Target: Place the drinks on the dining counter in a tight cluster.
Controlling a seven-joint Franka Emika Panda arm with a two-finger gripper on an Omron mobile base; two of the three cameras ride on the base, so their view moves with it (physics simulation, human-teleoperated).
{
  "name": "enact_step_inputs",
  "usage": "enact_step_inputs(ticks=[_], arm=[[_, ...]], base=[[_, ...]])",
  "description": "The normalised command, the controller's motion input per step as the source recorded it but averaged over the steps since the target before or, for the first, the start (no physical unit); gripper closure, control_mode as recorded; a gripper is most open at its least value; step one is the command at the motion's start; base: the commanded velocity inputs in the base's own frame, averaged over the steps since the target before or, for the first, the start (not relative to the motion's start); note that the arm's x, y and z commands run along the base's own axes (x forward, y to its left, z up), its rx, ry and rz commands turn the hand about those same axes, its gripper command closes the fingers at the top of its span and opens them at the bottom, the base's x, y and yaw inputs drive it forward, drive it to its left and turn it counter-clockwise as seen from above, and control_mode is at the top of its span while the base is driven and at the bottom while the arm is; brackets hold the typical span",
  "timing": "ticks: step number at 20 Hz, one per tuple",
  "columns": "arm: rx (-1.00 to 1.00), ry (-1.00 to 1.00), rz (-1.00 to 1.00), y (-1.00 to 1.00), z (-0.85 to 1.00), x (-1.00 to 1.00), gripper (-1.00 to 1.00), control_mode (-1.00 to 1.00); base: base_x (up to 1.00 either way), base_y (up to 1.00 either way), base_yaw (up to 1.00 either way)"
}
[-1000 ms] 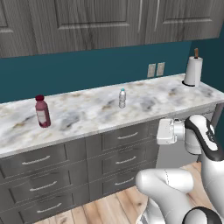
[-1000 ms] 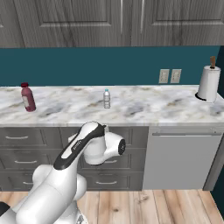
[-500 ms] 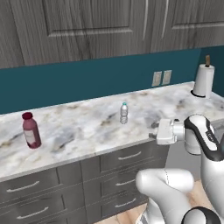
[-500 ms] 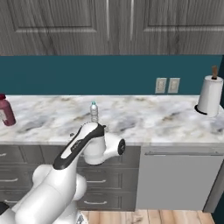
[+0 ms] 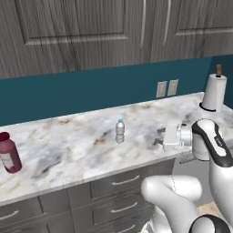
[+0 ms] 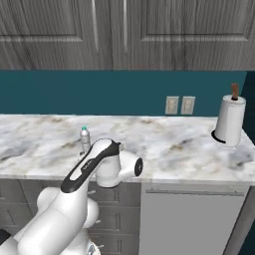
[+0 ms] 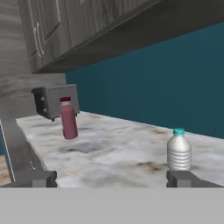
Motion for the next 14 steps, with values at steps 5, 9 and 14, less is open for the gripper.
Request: enact_step_inputs(ticks=[5,9,14], arm=[[0.00,0.00,0.00,0.00,0.00,0.00,-1.00,1.00],[0.00,0.00,0.00,0.00,0.00,0.00,-1.00,1.00],[0.00,0.00,0.00,0.00,0.00,0.00,-1.00,1.00]], base=[[0.60,-0.12,0.02],[0.43,-0.08,0.20],[0.49,-0.13,0.21]])
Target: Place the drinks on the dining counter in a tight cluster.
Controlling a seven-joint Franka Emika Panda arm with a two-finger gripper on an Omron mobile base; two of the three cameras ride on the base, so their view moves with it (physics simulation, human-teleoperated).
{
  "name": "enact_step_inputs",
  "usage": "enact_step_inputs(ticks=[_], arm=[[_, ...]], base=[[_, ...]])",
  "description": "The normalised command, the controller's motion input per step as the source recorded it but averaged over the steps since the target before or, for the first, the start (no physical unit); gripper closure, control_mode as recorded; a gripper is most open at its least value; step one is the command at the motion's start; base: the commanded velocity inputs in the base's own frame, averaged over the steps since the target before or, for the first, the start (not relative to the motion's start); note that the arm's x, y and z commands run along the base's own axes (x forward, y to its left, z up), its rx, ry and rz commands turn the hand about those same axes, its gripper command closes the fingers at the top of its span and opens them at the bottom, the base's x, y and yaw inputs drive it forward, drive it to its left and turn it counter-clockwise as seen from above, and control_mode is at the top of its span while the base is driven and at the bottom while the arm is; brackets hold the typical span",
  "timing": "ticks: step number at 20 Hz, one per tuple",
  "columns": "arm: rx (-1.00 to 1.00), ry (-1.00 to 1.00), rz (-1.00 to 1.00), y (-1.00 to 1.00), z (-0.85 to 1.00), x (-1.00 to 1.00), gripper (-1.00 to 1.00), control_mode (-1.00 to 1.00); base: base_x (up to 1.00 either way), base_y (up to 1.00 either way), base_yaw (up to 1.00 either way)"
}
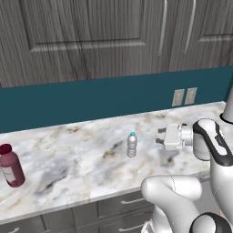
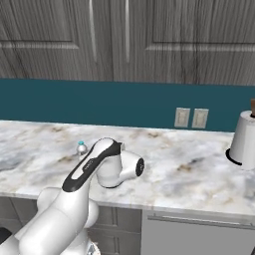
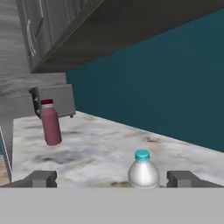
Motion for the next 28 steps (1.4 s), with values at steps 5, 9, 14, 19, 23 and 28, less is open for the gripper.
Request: enact_step_inputs(ticks=[5,9,14,19,23,28], arm=[[0.00,0.00,0.00,0.00,0.00,0.00,-1.00,1.00],[0.00,0.00,0.00,0.00,0.00,0.00,-1.00,1.00],[0.00,0.00,0.00,0.00,-0.01,0.01,-1.00,-1.00],[0.01,0.00,0.07,-0.09,-0.09,0.17,-1.00,-1.00],[0.00,0.00,0.13,-0.02,-0.18,0.24,-1.00,-1.00],[0.00,-0.01,0.12,0.00,-0.18,0.32,-1.00,-1.00]], base=[[0.11,-0.02,0.06],[0.00,0.00,0.00],[0.00,0.00,0.01],[0.00,0.00,0.00],[0.00,0.00,0.00],[0.00,0.00,0.00]])
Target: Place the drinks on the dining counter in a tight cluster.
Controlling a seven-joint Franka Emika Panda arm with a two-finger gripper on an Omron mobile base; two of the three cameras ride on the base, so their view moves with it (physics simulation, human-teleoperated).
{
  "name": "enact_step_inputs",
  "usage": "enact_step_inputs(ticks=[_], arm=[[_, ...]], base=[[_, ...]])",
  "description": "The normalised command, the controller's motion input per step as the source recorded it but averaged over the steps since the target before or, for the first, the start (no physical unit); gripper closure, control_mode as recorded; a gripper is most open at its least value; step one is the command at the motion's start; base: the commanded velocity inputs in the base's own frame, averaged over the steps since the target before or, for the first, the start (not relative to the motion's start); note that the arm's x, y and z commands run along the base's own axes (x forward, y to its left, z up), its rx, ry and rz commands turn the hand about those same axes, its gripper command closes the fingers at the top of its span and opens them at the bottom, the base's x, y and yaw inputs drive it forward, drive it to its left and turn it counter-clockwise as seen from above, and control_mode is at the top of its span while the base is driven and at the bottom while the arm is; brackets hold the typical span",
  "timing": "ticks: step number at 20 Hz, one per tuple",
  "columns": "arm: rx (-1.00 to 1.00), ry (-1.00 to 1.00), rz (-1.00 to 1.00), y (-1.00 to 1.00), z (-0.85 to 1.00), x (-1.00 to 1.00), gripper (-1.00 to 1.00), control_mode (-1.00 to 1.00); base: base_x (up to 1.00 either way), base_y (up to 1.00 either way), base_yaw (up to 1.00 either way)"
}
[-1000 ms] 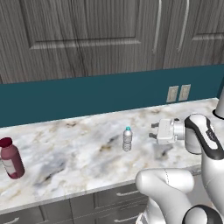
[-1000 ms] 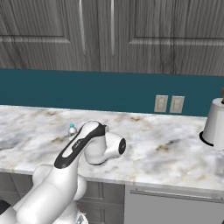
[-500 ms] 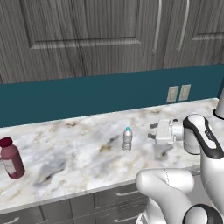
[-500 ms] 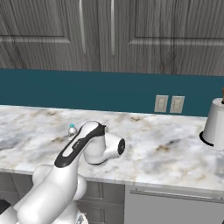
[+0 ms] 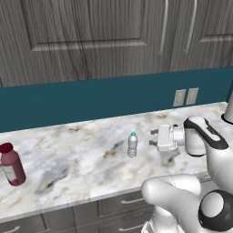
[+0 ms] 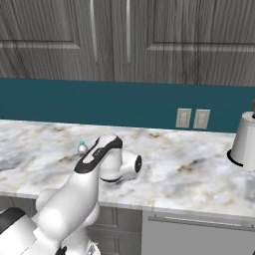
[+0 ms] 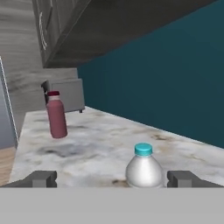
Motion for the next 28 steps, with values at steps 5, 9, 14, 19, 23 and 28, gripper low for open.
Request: enact_step_inputs(ticks=[5,9,14,19,23,28], arm=[[-0.01,-0.01,0.10,0.01,-0.29,0.39,-1.00,-1.00],[-0.01,0.00,0.09,0.05,-0.24,0.36,-1.00,-1.00],[-0.02,0.00,0.04,0.11,-0.16,0.24,-1.00,-1.00],[0.00,0.00,0.00,0.16,-0.15,0.23,-1.00,-1.00],[0.00,0.01,0.00,0.27,-0.11,0.00,-1.00,-1.00],[0.00,0.00,0.00,0.23,-0.07,0.00,-1.00,-1.00]], base=[[0.00,0.00,0.00],[0.00,0.00,0.00],[0.00,0.00,0.00],[0.00,0.00,0.00],[0.00,0.00,0.00],[0.00,0.00,0.00]])
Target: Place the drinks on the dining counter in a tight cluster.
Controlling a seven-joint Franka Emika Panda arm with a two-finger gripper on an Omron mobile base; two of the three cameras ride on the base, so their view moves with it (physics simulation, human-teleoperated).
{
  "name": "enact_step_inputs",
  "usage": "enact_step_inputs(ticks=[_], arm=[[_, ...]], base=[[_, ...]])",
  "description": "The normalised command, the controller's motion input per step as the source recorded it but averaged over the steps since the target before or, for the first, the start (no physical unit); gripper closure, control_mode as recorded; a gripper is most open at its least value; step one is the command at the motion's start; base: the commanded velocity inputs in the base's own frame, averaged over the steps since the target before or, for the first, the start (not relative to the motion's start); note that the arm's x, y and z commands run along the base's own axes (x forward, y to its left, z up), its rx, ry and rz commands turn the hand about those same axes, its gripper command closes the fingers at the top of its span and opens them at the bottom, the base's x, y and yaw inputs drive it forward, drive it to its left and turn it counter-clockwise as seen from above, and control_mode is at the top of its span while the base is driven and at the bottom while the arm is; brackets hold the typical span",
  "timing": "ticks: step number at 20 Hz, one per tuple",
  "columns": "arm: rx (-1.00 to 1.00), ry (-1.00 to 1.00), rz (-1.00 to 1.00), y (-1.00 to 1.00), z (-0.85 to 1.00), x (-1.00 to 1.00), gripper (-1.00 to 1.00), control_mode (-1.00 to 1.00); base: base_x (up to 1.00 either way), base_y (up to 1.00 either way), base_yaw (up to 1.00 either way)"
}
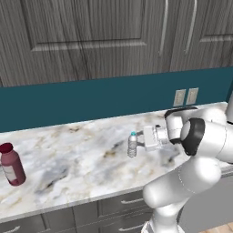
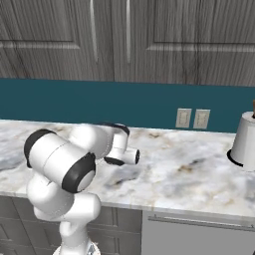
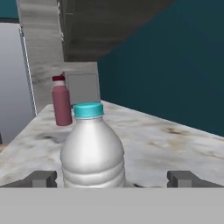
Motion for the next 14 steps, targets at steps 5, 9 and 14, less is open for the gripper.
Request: enact_step_inputs(ticks=[5,9,14], arm=[[0.00,0.01,0.00,0.24,-0.01,0.01,-1.00,-1.00],[0.00,0.00,0.00,0.25,-0.01,0.01,-1.00,-1.00],[0.00,0.00,0.00,0.28,-0.02,0.00,-1.00,-1.00]], base=[[0.00,0.00,0.00],[0.00,0.00,0.00],[0.00,0.00,0.00]])
